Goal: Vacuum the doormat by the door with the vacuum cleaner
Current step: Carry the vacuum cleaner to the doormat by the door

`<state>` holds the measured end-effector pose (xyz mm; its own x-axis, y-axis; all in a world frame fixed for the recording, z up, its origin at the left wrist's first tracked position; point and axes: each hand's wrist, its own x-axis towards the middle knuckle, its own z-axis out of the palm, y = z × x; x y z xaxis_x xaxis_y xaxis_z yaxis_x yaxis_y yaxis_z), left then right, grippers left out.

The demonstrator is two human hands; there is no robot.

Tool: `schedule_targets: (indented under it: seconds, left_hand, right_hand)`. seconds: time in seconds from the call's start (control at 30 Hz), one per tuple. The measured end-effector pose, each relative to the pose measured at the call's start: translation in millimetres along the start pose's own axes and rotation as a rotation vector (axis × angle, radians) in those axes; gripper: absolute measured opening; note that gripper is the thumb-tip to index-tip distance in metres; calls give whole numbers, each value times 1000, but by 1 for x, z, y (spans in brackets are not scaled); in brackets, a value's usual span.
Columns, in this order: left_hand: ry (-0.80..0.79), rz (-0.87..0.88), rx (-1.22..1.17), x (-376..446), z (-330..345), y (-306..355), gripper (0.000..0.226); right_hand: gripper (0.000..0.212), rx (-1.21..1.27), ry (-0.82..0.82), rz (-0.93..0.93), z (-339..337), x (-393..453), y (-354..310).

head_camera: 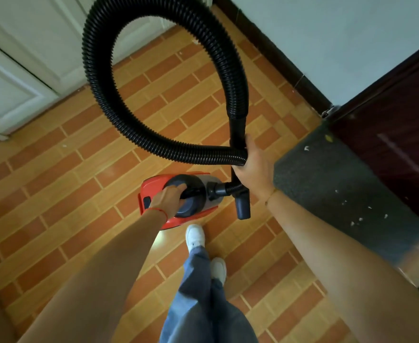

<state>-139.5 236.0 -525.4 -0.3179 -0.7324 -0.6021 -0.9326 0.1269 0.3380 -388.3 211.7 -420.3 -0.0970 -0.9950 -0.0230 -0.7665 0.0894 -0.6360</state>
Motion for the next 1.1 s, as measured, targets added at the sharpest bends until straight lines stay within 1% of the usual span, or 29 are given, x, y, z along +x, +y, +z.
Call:
schedule_targets:
  seconds: [0.17, 0.23, 0.3, 0.33, 0.4, 0.5, 0.67, 0.77, 0.87, 1.1]
  left_hand:
    - [-24, 1, 40, 64, 0, 14, 48]
    - [-22, 1, 59, 91, 4, 17, 47]
    - [-32, 7, 59, 117, 10, 19, 44]
    - [-35, 10, 56, 130, 14, 20, 44]
    - [-45, 13, 47, 157, 20, 21, 42]
    - [-71, 25, 49, 195, 30, 23, 39]
    - [-88, 24, 108, 251, 52, 24, 42]
    - [-87, 18, 116, 270, 64, 26, 45]
    - [-72, 14, 103, 280, 74, 29, 42]
    - [-79, -23, 90, 292, 88, 30, 42]
  right_hand:
    - [27, 26, 1, 45, 5, 44, 38]
    - [27, 32, 11, 41, 12, 60, 53]
    - [32, 43, 14, 36, 20, 74, 72]
    - [30, 41, 10, 42, 26, 81, 84]
    - [25, 21, -1, 83, 38, 94, 107]
    - [27, -10, -6, 147, 54, 113, 141]
    - [26, -14, -2, 179, 80, 139, 188]
    - [25, -29, -16, 187, 93, 146, 208]
    - [26, -51, -22, 185, 101, 151, 219]
    - [22, 24, -21, 176, 112, 159, 236]
